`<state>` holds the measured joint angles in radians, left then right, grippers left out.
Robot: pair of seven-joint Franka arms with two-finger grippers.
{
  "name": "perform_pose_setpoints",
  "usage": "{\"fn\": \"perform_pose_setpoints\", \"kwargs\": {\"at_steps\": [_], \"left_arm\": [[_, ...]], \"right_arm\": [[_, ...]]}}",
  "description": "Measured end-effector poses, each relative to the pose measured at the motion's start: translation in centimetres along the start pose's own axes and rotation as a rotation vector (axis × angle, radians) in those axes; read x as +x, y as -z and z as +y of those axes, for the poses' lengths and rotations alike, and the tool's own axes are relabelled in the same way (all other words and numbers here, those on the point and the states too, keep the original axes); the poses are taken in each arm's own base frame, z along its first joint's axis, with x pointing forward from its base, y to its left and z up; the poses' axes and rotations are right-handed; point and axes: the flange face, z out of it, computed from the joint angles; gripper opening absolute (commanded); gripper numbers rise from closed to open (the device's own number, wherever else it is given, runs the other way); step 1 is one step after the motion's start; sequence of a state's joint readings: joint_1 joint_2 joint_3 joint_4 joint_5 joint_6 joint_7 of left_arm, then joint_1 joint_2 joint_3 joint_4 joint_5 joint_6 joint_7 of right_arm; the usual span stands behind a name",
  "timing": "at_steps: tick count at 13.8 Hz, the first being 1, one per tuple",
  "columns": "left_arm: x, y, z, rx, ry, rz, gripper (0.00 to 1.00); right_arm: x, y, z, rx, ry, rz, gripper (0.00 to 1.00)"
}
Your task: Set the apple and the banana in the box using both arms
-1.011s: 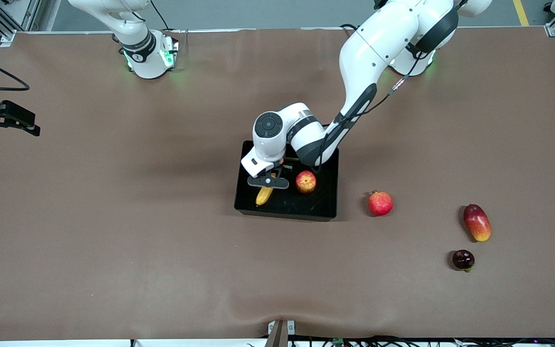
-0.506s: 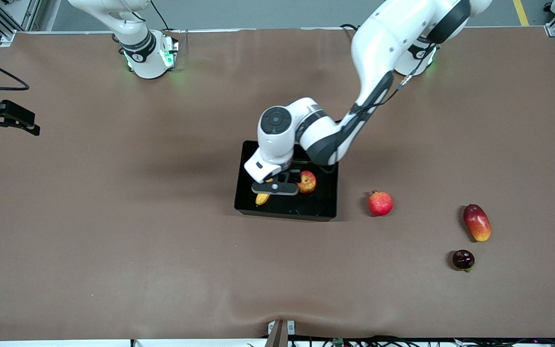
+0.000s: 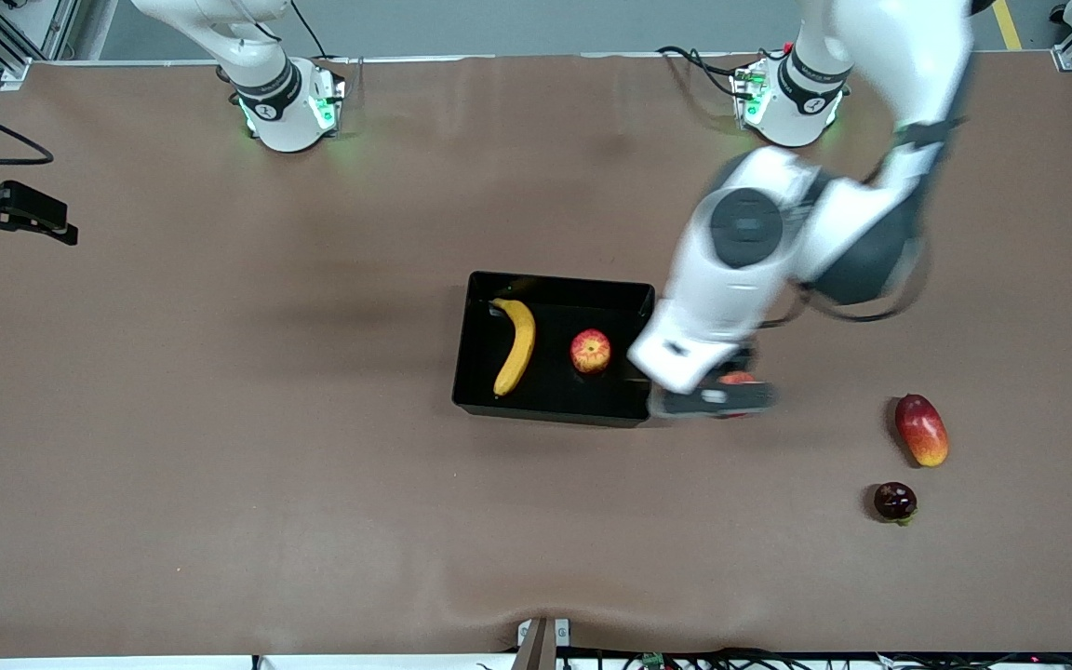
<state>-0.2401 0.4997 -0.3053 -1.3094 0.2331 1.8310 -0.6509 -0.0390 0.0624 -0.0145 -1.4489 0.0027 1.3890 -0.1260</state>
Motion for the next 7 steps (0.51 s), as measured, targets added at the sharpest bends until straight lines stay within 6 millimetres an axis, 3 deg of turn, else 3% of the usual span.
{"fn": "perform_pose_setpoints", "kwargs": {"at_steps": [3, 7], "left_arm": [[2.2, 3.6, -8.1, 0.039, 0.084, -0.013, 1.00], [2.3, 7.4, -14.8, 0.082, 0.033, -0.043, 1.00]], "right_arm": [[0.0, 0.0, 0.1, 0.014, -0.002, 0.002, 1.00], [-0.2, 0.1, 1.7, 0.022, -0.033, 0.006, 1.00]]}}
